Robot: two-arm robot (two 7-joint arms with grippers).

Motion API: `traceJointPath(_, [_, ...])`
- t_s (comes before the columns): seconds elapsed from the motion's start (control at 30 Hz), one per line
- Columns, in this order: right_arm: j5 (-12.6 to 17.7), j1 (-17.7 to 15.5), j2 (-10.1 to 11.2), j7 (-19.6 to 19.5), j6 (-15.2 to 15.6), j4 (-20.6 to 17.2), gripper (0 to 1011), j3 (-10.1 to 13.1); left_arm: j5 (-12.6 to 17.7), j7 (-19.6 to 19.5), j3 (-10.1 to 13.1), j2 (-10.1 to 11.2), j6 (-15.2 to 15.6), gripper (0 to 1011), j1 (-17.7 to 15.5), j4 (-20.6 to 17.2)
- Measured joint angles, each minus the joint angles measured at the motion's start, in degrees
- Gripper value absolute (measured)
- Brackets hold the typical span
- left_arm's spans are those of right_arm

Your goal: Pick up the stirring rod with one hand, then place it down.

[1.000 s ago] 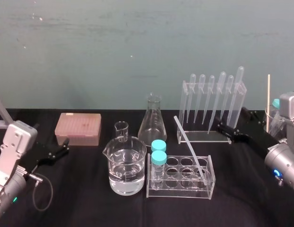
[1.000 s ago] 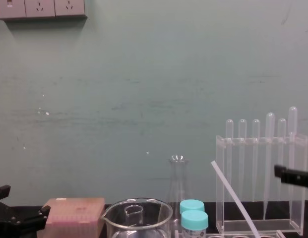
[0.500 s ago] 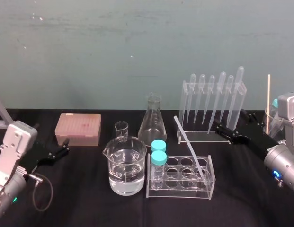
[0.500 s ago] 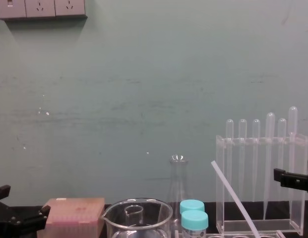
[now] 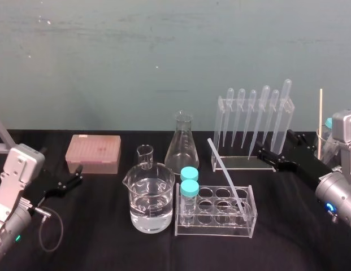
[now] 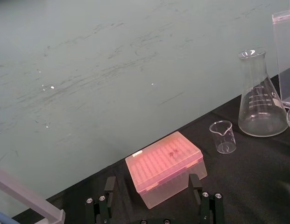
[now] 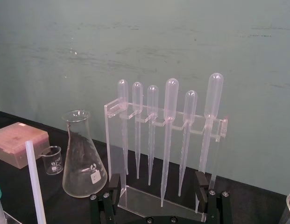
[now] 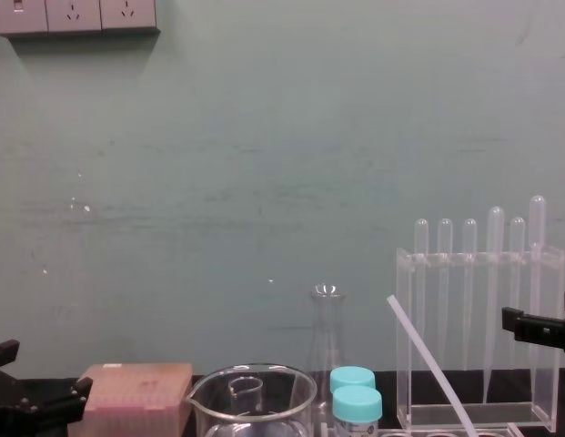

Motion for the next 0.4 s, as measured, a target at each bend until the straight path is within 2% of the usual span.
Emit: traceJointPath(0.4, [0.0,0.0,0.0,0.0,-0.1,0.0,1003,0.0,0.0,0.0,0.0,0.0,0.0,1000,0.0,0.0])
